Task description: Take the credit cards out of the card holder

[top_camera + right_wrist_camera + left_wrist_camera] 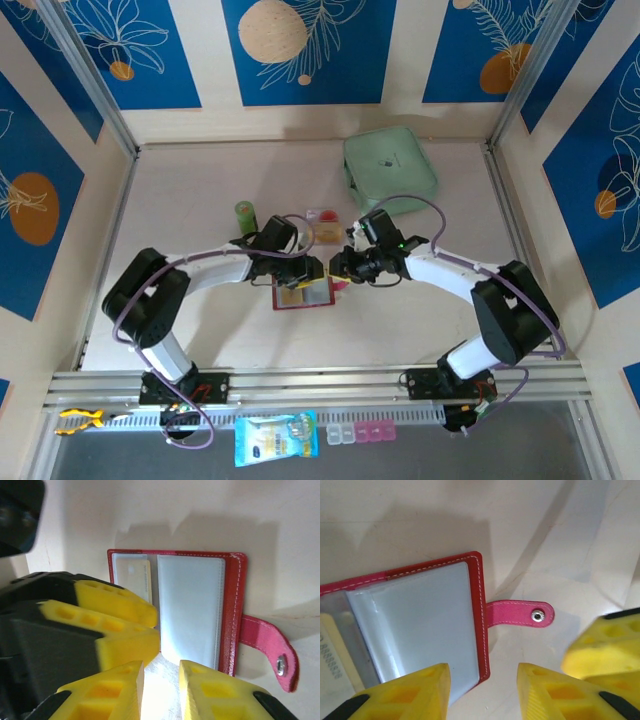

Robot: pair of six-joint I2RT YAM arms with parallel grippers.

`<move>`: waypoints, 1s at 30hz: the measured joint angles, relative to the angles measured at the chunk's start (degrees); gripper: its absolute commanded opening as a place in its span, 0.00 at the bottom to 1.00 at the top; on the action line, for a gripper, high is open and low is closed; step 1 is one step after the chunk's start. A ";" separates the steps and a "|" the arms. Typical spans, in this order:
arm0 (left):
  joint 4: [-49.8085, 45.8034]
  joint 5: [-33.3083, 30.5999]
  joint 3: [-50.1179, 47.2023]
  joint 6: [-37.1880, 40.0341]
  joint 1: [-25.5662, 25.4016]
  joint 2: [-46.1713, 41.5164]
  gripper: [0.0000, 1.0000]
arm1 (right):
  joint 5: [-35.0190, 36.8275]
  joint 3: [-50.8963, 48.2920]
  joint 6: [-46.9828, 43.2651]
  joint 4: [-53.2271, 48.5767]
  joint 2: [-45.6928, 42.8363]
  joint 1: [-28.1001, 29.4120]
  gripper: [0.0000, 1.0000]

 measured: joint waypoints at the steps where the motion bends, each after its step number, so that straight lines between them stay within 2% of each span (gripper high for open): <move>1: 0.02 -0.02 -0.42 0.11 0.28 -0.83 0.39 | 0.02 0.26 0.07 0.07 0.44 0.31 0.26; 20: 0.15 -0.17 -11.91 0.35 8.61 -10.95 0.29 | -0.61 8.57 0.70 0.35 10.99 6.27 0.25; 30: 0.24 -0.09 -15.39 1.66 11.32 -11.93 0.11 | -1.49 11.41 0.90 0.48 15.26 8.07 0.24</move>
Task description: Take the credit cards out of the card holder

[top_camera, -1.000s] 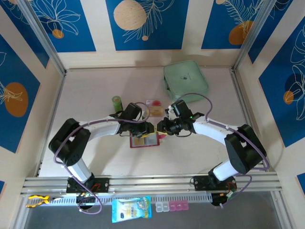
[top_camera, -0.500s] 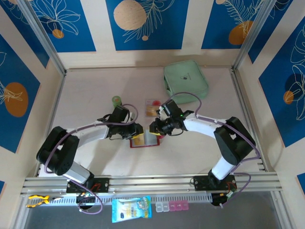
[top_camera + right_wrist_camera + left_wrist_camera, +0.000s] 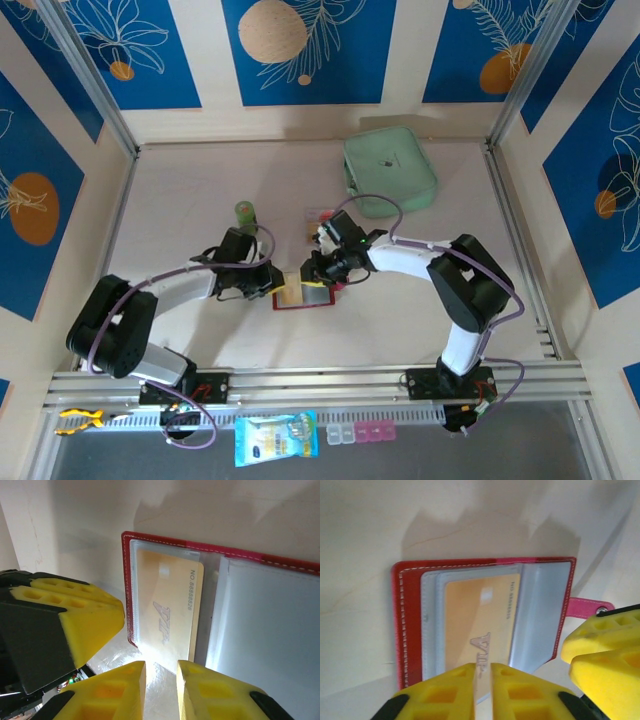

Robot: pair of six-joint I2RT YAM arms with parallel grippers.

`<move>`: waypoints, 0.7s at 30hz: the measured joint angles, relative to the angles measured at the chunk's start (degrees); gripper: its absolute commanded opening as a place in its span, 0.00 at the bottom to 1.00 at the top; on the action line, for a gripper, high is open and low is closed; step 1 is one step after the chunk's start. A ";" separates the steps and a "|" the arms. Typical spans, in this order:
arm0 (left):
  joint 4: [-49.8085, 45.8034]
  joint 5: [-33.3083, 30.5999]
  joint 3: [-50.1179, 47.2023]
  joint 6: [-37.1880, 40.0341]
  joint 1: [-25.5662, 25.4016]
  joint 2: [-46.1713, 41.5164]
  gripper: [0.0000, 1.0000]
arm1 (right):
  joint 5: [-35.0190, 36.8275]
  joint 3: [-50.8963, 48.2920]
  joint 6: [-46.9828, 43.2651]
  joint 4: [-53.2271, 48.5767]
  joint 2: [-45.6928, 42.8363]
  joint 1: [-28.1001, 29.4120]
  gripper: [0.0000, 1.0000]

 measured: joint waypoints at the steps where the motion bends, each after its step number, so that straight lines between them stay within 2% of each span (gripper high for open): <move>1: 0.00 0.00 -0.33 0.02 0.11 0.00 0.09 | 0.00 0.17 0.00 -0.07 0.26 0.07 0.24; 11: 1.36 0.57 -1.53 0.02 0.72 1.07 0.01 | -0.02 1.49 0.20 -0.26 1.99 0.33 0.24; 21: 1.46 0.57 -2.25 0.90 1.05 1.53 0.00 | -0.50 2.19 0.17 -0.74 4.04 0.50 0.24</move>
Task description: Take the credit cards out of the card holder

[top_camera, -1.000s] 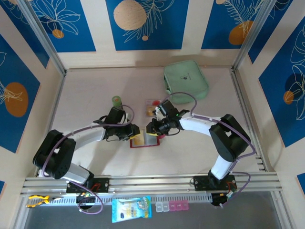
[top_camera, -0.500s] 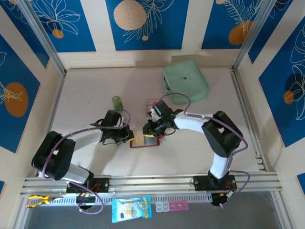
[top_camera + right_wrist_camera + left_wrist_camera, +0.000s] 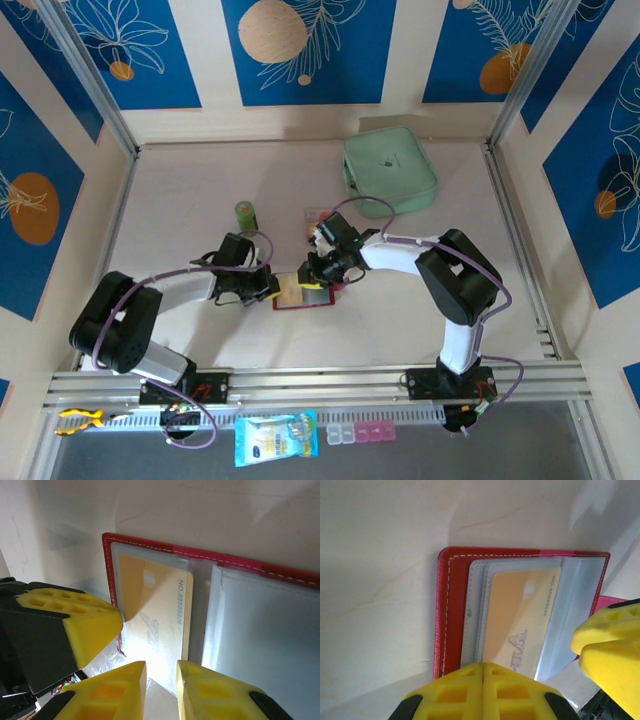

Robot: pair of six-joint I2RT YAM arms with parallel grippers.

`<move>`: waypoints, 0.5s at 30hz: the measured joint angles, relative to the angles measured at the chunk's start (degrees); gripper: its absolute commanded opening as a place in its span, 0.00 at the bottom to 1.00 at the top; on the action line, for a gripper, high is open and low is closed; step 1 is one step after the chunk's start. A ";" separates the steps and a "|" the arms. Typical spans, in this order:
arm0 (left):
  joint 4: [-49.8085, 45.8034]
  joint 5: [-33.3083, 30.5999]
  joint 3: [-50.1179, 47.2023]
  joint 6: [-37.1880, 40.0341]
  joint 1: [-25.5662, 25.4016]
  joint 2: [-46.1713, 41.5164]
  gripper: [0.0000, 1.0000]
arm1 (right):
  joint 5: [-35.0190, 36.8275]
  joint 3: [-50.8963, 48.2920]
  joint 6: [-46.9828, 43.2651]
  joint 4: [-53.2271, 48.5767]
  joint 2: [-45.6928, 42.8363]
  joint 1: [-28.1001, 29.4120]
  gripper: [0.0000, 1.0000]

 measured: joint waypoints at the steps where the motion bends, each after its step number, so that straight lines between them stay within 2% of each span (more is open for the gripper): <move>1: 0.00 0.00 0.00 0.15 0.02 0.00 0.00 | -0.15 0.17 0.02 -0.11 0.15 0.07 0.24; 15: -0.02 0.00 0.00 0.61 0.13 0.37 0.00 | -0.98 1.38 -0.02 -0.37 1.42 0.52 0.25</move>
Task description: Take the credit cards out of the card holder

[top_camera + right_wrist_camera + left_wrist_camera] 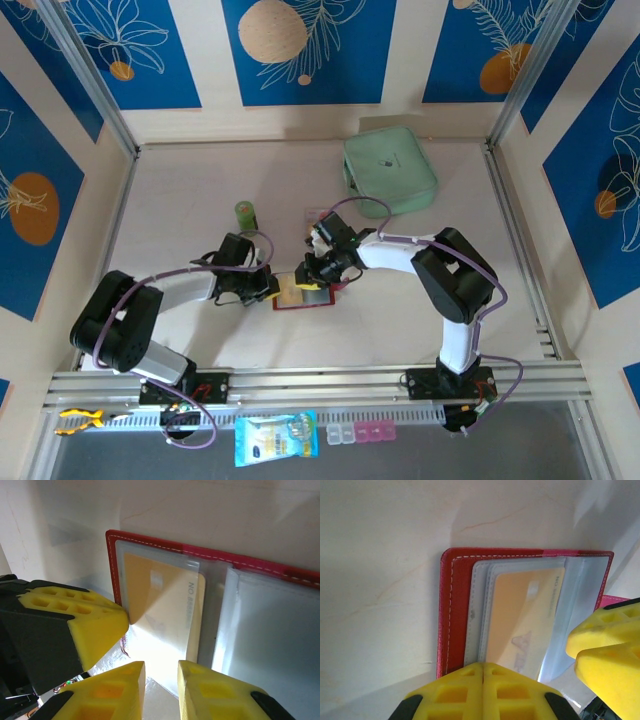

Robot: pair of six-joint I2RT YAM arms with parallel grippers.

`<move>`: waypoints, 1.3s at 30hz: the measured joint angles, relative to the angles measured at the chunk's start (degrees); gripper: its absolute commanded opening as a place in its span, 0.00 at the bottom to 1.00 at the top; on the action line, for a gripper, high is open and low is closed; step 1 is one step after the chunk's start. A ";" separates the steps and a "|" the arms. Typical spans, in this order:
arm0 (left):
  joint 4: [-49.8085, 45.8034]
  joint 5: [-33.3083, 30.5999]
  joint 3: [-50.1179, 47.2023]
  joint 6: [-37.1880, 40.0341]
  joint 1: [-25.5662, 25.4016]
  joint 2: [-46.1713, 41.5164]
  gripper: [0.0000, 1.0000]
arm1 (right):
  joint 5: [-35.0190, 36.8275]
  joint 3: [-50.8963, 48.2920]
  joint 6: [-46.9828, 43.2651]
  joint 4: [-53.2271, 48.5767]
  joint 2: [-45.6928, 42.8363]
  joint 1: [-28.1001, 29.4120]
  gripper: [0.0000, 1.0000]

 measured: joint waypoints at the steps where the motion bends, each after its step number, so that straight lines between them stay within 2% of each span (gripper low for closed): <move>1: 0.02 -0.02 0.00 0.00 0.00 0.04 0.00 | -0.04 0.11 0.02 0.00 0.13 0.02 0.26; 39: 0.00 0.02 0.00 0.02 0.15 0.33 0.00 | -1.57 2.71 -0.92 -1.27 4.04 0.74 0.24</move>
